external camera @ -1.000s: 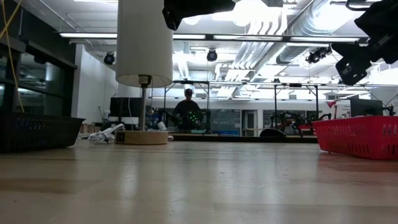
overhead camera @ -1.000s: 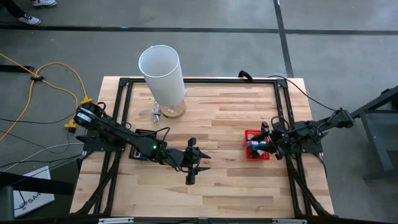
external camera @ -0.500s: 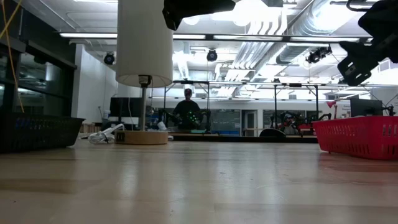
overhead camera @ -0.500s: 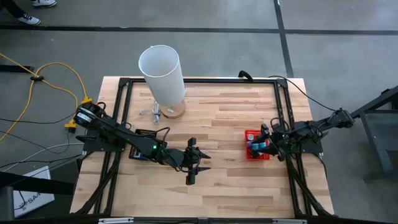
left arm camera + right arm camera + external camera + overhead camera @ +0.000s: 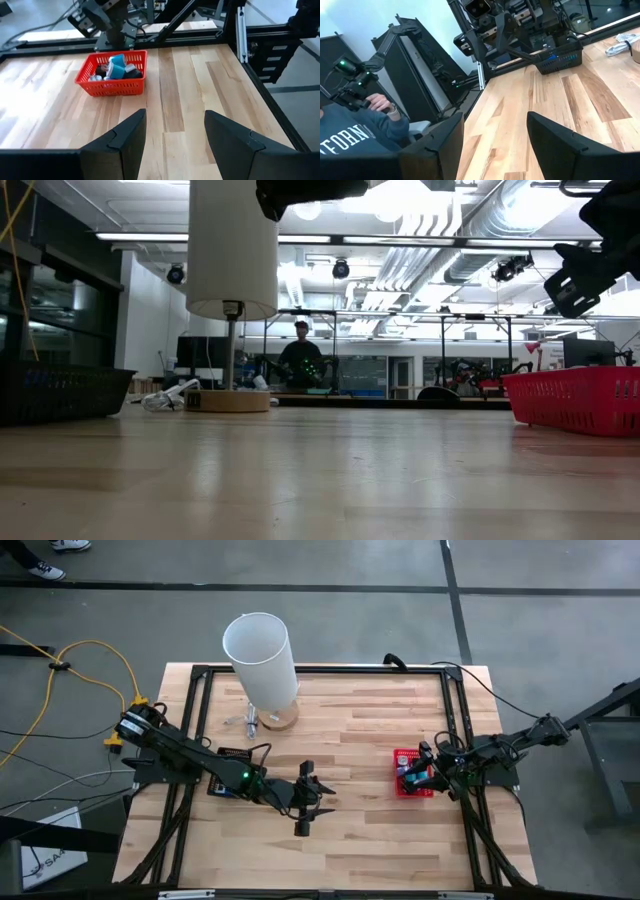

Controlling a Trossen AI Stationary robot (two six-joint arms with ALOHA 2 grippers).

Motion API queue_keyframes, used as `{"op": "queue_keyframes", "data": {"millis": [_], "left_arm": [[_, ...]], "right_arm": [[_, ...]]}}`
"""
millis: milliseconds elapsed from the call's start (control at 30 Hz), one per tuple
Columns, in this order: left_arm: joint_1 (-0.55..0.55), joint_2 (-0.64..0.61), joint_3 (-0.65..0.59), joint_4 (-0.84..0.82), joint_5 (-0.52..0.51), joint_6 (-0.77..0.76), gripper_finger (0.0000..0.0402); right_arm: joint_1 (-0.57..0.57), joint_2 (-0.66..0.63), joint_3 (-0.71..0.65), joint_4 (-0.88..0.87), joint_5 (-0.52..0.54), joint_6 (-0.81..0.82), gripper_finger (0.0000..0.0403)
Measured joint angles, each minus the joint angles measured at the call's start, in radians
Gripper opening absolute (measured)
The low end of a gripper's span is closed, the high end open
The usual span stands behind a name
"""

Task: Pick & Place Office items
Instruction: Return to Home Position

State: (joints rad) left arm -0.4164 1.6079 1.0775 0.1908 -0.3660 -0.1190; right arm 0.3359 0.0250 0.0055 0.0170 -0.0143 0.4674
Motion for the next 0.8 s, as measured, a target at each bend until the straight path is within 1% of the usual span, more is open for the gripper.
{"op": "queue_keyframes", "data": {"millis": [133,233,333,400,433,500,600,800], "left_arm": [[0.000,-0.019,0.000,-0.016,0.001,0.038,0.0193],[0.003,-0.030,0.000,-0.016,0.026,0.055,0.0193],[0.007,-0.041,-0.016,-0.014,0.085,0.081,0.0193],[0.017,-0.065,-0.048,-0.039,0.176,0.103,0.0193],[0.024,-0.077,-0.067,-0.035,0.210,0.103,0.0193],[0.041,-0.118,-0.113,-0.023,0.233,0.086,0.0193],[0.073,-0.186,-0.203,0.055,0.232,0.070,0.0193],[0.128,-0.352,-0.444,0.245,0.226,0.055,0.0193]], "right_arm": [[0.000,0.000,0.000,0.000,-0.001,0.000,0.0204],[0.000,0.000,0.000,0.001,-0.002,0.000,0.0204],[0.000,0.000,0.000,0.001,-0.003,-0.001,0.0204],[0.000,0.000,0.000,0.001,-0.003,-0.001,0.0204],[0.000,0.000,0.000,0.001,-0.003,-0.001,0.0204],[0.000,0.000,0.000,0.003,-0.003,-0.001,0.0204],[0.000,0.000,0.000,0.003,-0.003,-0.001,0.0204],[0.000,0.002,0.000,0.003,-0.003,-0.001,0.0204]]}}
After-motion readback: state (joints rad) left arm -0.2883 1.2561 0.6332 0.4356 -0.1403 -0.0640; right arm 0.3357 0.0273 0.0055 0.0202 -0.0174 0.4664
